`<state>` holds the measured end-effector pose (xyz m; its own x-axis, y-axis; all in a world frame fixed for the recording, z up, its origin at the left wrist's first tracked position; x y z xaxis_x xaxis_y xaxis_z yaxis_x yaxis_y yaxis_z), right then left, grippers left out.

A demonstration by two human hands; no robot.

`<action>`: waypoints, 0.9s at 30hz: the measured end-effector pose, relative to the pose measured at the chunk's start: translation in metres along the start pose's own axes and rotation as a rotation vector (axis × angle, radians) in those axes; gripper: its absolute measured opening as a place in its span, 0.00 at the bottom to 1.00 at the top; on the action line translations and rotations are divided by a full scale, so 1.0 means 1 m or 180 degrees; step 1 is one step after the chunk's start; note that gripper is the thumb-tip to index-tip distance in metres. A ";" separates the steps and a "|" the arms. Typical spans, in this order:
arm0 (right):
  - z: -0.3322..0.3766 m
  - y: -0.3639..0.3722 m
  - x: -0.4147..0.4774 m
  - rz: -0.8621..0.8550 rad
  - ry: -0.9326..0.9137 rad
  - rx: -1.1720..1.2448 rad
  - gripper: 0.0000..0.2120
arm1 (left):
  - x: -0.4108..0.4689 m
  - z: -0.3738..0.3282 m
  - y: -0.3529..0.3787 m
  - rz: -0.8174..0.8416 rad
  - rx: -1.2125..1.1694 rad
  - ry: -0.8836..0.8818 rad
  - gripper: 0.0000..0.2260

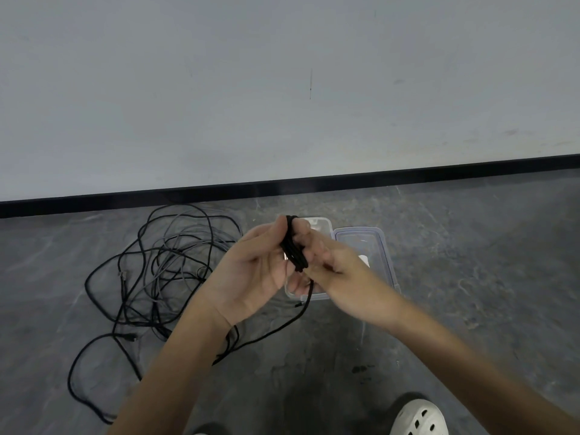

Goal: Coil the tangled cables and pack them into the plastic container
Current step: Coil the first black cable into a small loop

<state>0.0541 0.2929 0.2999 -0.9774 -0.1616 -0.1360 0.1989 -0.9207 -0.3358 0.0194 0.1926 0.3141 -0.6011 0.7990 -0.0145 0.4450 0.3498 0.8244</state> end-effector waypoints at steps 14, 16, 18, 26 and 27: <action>0.004 0.010 -0.009 0.0486 0.0275 -0.0337 0.07 | 0.003 -0.009 -0.005 -0.0709 0.0076 0.1036 0.15; 0.004 0.013 -0.011 0.0571 0.0367 -0.0110 0.07 | 0.003 -0.013 -0.005 -0.0791 0.0038 0.1208 0.14; 0.003 0.015 -0.010 0.0629 0.0463 0.0184 0.08 | 0.002 -0.017 -0.009 -0.0904 0.0131 0.1343 0.14; 0.002 0.011 -0.004 0.0411 0.0318 0.0300 0.11 | 0.000 -0.024 -0.023 -0.1178 0.0974 0.1629 0.13; 0.003 0.010 -0.005 0.0403 0.0305 0.0312 0.10 | 0.000 -0.024 -0.021 -0.1168 0.1219 0.1623 0.13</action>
<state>0.0603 0.2835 0.2999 -0.9329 -0.2480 -0.2612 0.3074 -0.9261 -0.2186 -0.0054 0.1738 0.3106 -0.9485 0.3036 0.0903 0.3004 0.7719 0.5602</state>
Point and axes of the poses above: each hand's wrist, its own x-axis towards the middle knuckle, its own y-axis out of the palm, z = x × y, the point moved 5 cm from there along x, towards the middle knuckle, and after that the axes turned 14 degrees about -x, right-handed, at the moved point
